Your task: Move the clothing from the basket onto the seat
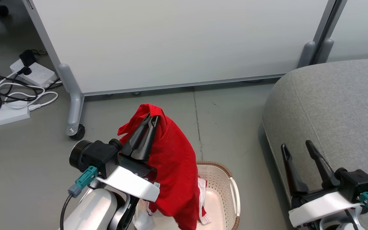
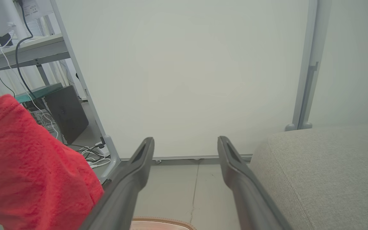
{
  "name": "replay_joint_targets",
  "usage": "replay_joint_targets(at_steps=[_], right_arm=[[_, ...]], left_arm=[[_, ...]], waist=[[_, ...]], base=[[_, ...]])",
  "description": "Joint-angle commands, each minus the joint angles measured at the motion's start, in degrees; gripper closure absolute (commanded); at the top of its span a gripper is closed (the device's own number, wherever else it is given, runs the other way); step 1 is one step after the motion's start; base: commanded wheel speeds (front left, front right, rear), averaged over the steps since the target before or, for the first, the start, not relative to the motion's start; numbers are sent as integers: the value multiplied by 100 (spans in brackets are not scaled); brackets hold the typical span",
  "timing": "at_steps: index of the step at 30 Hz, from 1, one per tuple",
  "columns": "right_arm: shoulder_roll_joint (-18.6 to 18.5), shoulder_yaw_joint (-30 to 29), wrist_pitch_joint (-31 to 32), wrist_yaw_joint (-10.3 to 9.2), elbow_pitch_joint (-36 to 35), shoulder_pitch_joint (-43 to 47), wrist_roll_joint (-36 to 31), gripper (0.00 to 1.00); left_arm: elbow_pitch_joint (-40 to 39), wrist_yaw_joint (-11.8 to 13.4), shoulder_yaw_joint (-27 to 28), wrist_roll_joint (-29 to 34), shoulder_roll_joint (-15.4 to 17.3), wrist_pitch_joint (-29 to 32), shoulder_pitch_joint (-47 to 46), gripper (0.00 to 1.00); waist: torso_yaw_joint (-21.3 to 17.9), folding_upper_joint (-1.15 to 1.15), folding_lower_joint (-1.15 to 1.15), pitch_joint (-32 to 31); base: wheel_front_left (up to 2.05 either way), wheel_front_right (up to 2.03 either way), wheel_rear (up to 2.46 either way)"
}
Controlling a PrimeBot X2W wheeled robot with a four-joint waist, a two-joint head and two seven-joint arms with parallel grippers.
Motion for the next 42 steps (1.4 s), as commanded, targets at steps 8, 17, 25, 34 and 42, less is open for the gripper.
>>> replay_joint_targets(at_steps=[8, 17, 25, 34, 42], right_arm=[[-27, 167, -13, 11, 58, -156, 40, 0], [-33, 1633, -90, 11, 688, -960, 398, 0], [-37, 3090, -441, 12, 1739, -1955, 1039, 0], [-29, 4100, -702, 12, 2655, -2731, 1744, 64], [-28, 4405, -764, 12, 2912, -3071, 2144, 100]], left_arm=[[-18, -27, 16, 58, 4, -35, -52, 100], [-266, -66, -66, 160, -20, -38, -214, 100], [-519, -105, -227, 248, -43, 14, -281, 100], [-643, -169, -438, 266, -100, 57, -323, 100], [-508, -175, -482, 189, -84, 115, -339, 100]], waist=[[10, 0, 0, -23], [80, 0, 0, 83], [157, 0, 0, 183], [283, 0, 0, 269], [288, 0, 0, 317]], base=[[0, 0, 0], [0, 0, 0], [0, 0, 0], [0, 0, 0], [0, 0, 0]])
